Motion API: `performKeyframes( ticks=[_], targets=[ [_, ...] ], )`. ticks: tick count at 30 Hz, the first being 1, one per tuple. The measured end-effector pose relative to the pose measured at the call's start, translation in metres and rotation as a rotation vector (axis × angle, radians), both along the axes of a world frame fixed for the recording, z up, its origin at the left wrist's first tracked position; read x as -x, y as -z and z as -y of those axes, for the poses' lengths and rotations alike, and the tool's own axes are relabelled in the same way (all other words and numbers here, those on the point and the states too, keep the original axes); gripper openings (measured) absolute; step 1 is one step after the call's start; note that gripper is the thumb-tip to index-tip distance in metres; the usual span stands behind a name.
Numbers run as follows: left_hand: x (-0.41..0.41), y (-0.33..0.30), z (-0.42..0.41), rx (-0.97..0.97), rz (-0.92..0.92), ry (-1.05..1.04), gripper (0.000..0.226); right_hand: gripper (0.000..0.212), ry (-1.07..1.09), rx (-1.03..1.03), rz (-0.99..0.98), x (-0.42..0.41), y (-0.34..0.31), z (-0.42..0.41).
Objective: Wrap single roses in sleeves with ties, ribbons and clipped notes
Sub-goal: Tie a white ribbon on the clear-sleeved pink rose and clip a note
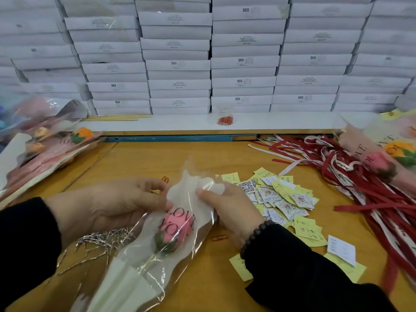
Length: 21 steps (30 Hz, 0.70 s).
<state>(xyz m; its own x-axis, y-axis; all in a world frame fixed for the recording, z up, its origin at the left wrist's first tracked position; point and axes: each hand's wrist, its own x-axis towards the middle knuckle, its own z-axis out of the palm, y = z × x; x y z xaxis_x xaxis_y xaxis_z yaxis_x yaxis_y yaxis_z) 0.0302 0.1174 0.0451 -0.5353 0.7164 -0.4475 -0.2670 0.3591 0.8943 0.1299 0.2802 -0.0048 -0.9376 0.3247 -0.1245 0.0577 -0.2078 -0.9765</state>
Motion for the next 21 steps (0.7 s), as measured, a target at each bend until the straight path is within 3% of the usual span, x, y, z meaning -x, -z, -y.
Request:
performKeyframes(
  ticks=[2,6,9,12,21],
  targets=[
    [0.000,-0.001,-0.008,0.058,-0.068,-0.017,0.034,0.006,-0.069,-0.022,-0.029,-0.002,0.001,0.004],
    [0.008,0.002,-0.020,0.071,-0.170,-0.096,0.033,0.021,-0.158,-0.051,-0.061,-0.003,0.003,0.014],
    [0.012,0.011,-0.020,0.012,-0.112,-0.164,0.039,0.022,-0.137,-0.088,-0.034,-0.003,0.002,0.012],
    [0.011,0.018,-0.019,-0.106,-0.041,-0.230,0.025,0.007,-0.040,-0.112,0.006,-0.005,-0.003,0.007],
    [0.008,0.034,-0.014,-0.310,-0.035,-0.409,0.024,0.017,-0.057,-0.229,0.086,-0.006,-0.006,0.006]
  ],
)
